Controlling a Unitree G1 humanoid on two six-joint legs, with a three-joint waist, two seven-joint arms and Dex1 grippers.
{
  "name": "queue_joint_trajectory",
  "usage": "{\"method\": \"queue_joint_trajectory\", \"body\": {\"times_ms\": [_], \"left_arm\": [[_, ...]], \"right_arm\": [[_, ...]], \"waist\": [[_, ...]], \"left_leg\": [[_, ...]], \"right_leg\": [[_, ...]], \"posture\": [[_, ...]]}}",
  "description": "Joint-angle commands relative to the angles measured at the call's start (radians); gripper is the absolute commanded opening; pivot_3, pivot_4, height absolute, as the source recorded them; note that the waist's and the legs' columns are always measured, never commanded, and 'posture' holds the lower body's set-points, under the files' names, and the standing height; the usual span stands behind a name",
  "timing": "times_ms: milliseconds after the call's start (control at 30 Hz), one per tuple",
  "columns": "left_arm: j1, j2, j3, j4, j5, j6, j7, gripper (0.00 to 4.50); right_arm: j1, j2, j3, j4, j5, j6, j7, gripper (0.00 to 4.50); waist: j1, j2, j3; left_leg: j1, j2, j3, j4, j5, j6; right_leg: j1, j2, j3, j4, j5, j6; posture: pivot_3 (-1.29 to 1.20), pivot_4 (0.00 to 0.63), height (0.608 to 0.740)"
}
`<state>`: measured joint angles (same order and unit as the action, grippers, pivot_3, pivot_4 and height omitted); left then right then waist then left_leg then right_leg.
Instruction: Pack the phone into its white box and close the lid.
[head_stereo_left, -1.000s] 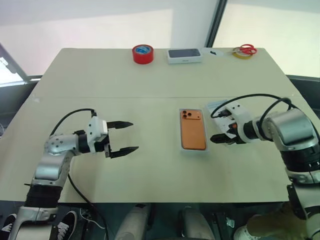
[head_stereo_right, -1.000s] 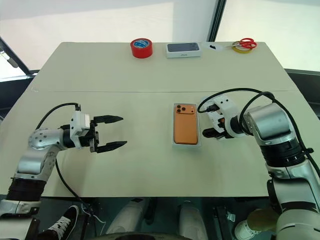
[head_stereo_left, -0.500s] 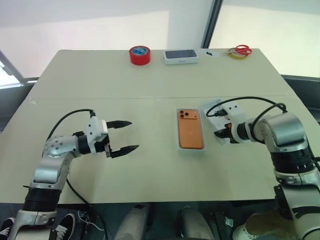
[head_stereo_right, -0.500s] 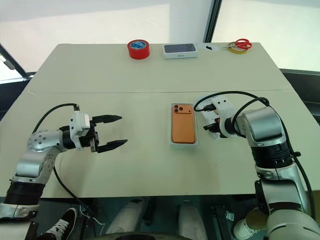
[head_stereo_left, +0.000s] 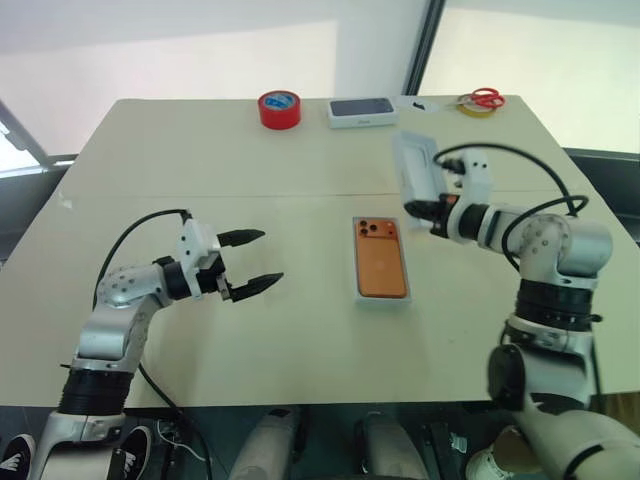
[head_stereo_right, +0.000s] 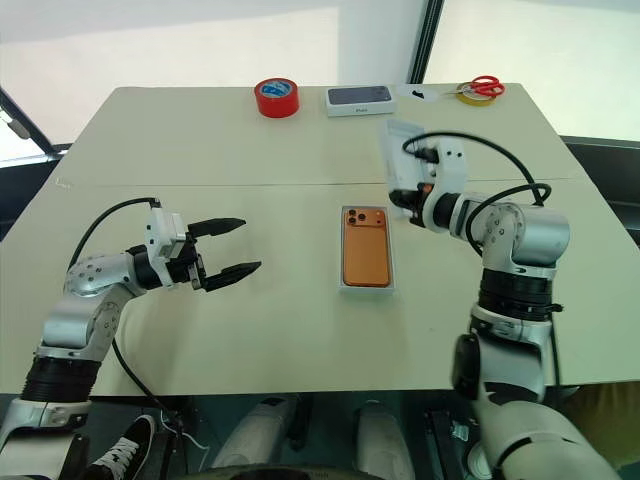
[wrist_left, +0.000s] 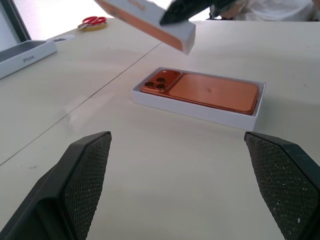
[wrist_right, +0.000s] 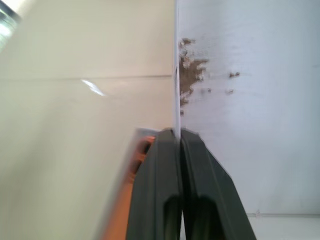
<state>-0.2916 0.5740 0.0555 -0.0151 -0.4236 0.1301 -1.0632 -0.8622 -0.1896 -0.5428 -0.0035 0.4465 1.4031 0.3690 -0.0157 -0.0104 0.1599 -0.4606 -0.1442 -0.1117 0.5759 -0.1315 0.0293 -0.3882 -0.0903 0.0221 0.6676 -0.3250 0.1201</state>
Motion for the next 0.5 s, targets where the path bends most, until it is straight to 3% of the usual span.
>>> {"method": "queue_joint_trajectory", "body": {"times_ms": [33,100,233,367,500], "left_arm": [[-0.025,-0.017,0.011,-0.024,-0.02,0.024,0.033,4.5],[-0.026,-0.022,0.011,-0.031,-0.022,0.034,0.04,4.5],[-0.024,-0.029,0.013,-0.055,-0.031,0.052,0.044,4.5],[-0.016,-0.037,0.015,-0.07,-0.034,0.049,0.051,4.5],[0.0,-0.048,0.006,-0.087,-0.036,0.051,0.055,4.5]], "right_arm": [[-0.092,0.205,-0.26,-0.104,0.137,0.181,-0.058,0.06],[-0.064,0.264,-0.262,-0.157,0.214,0.211,-0.086,0.06],[0.112,0.32,-0.156,-0.223,0.549,0.211,-0.199,0.06],[0.293,0.222,0.007,-0.218,0.898,0.211,-0.342,0.06],[0.362,0.118,0.158,-0.166,1.229,0.121,-0.555,0.06]], "waist": [[-0.002,0.0,0.0],[-0.002,0.001,0.0],[0.005,0.001,0.0],[-0.002,0.002,0.0],[-0.01,0.002,0.0]], "left_leg": [[0.0,0.0,0.0,0.0,0.0,0.0],[0.0,0.001,-0.001,-0.001,0.001,-0.001],[0.0,0.0,-0.001,-0.001,0.0,-0.003],[0.0,0.0,0.0,-0.001,0.0,-0.003],[0.0,0.001,0.0,-0.001,0.0,-0.002]], "right_leg": [[0.0,0.0,0.0,0.0,0.0,0.0],[-0.001,0.001,0.0,0.002,0.0,0.0],[-0.001,0.001,0.0,0.002,0.0,-0.001],[-0.001,0.0,0.001,0.001,0.001,-0.002],[-0.002,0.001,0.002,0.001,0.001,-0.002]], "posture": [[0.0,0.15,0.736],[0.0,0.15,0.736],[0.0,0.15,0.736],[0.0,0.15,0.736],[0.0,0.15,0.736]]}}
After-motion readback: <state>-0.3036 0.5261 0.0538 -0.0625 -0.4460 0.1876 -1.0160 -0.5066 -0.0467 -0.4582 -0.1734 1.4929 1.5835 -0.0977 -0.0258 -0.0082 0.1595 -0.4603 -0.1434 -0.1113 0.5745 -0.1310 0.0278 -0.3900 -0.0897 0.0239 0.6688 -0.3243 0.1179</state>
